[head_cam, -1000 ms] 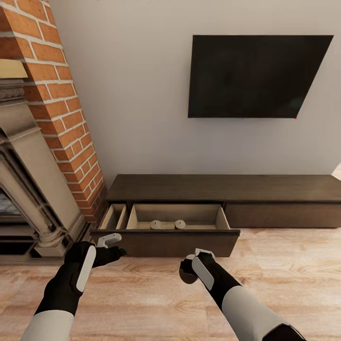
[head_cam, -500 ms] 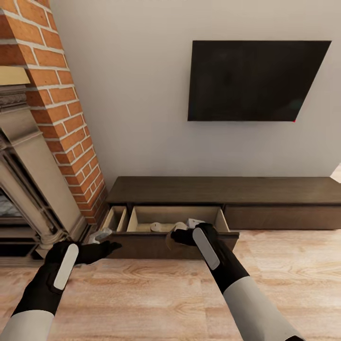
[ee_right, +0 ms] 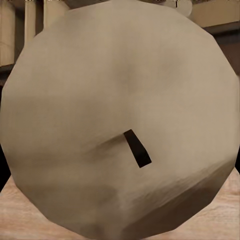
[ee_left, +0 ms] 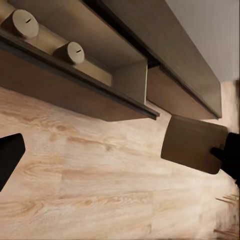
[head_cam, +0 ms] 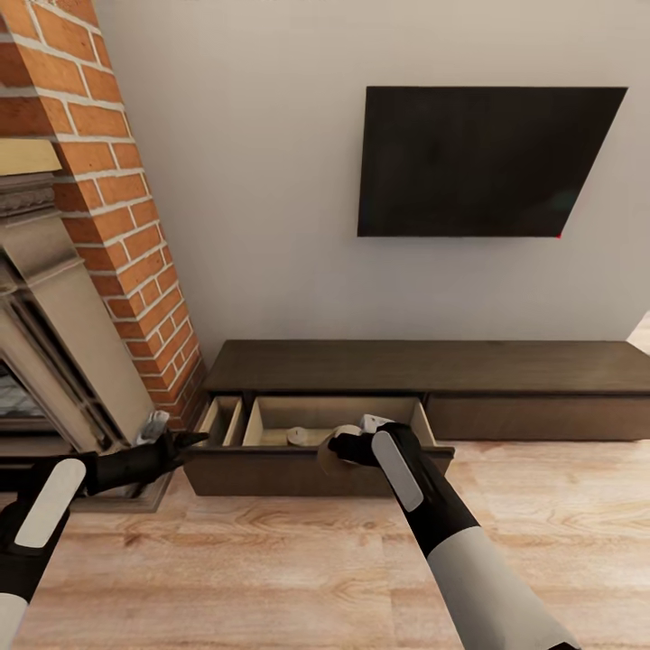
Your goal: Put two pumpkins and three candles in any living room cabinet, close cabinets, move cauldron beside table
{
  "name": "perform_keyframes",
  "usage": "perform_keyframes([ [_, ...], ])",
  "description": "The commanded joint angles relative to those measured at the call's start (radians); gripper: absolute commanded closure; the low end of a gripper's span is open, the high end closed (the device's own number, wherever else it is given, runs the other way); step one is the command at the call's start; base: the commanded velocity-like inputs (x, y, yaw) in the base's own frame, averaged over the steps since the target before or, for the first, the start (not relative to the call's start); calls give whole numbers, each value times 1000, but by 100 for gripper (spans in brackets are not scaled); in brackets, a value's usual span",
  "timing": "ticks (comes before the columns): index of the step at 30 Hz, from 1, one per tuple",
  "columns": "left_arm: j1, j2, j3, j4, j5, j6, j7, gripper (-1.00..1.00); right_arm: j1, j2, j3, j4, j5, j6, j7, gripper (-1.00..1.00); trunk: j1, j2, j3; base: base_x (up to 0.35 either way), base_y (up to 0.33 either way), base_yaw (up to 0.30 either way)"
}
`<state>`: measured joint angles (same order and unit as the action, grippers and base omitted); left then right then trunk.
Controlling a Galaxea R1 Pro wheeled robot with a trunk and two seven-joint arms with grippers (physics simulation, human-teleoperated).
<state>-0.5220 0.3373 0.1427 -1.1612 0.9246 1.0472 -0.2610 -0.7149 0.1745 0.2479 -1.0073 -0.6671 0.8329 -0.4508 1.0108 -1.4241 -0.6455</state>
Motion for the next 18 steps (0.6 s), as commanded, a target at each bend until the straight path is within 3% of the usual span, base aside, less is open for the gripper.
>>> perform_keyframes([
  [1,0,3,0,0,-1,0,-26,-100,0,0,0,0,0,0,0,100,-4,7,3,0,0,0],
  [11,3,41,0,6,0,0,-151,-100,0,0,-10,-15,2,1,0,100,-42,77,35,0,0,0],
  [15,3,43,0,7,-1,0,-202,-100,0,0,-53,-31,3,1,-1,100,-54,98,44,0,0,0],
  [18,5,44,0,7,-1,0,-221,-100,0,-20,-91,-71,3,2,-2,100,-54,98,44,0,0,0],
])
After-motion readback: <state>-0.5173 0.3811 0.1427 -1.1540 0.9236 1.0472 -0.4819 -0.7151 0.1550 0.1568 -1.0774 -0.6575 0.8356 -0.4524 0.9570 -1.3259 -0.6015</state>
